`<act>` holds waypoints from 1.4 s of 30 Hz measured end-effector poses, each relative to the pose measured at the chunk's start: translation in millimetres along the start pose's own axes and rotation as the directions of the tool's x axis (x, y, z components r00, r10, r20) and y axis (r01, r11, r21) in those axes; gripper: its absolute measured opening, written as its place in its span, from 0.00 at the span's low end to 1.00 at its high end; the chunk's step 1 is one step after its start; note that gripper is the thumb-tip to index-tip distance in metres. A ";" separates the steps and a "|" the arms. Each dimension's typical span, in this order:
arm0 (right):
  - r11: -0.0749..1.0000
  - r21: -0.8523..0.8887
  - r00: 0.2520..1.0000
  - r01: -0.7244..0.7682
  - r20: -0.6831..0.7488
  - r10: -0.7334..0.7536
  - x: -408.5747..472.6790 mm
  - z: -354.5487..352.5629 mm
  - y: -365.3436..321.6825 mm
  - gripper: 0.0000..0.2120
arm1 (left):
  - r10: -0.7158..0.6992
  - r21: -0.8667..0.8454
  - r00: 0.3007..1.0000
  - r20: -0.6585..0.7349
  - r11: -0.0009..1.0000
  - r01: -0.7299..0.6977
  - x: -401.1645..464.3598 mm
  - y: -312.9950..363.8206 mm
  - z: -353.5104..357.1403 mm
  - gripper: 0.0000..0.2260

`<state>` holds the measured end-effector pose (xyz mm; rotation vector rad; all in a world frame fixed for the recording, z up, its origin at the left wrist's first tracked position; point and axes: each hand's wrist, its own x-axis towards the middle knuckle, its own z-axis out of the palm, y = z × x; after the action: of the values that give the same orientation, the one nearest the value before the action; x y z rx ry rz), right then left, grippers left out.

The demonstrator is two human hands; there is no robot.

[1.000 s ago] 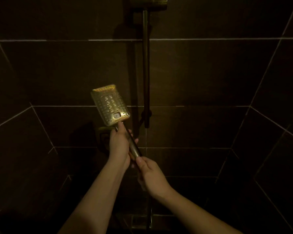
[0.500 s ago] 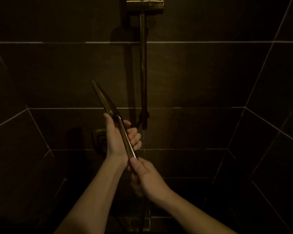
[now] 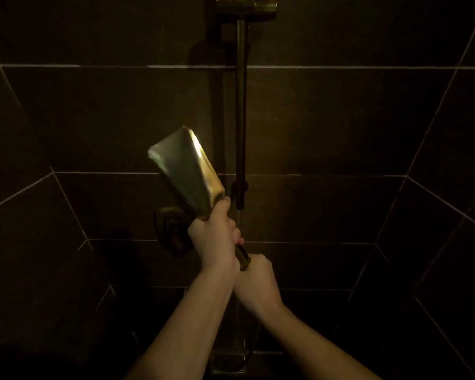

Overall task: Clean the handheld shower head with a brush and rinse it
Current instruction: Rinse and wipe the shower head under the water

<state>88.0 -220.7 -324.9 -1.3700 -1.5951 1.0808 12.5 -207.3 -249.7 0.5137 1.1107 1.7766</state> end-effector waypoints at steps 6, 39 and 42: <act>0.982 0.183 0.949 -0.054 0.315 -0.007 -0.5 -14.9 -5.0 0.07 | -0.226 0.028 0.892 0.392 0.972 0.235 22.3 12.0 -19.5 0.13; 0.998 0.005 0.979 -0.061 0.194 0.059 -5.6 19.0 38.6 0.07 | -0.080 -0.063 0.989 -0.126 0.995 0.072 9.6 -35.4 -42.9 0.07; 0.993 0.033 0.958 -0.112 0.270 0.099 -13.2 26.9 39.7 0.09 | -0.115 -0.060 0.993 -0.017 0.992 0.114 12.8 -35.6 -63.1 0.15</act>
<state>78.8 -234.3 -371.9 -1.3330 -1.6885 1.4108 -22.2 -220.1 -313.4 0.3894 1.0775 1.7122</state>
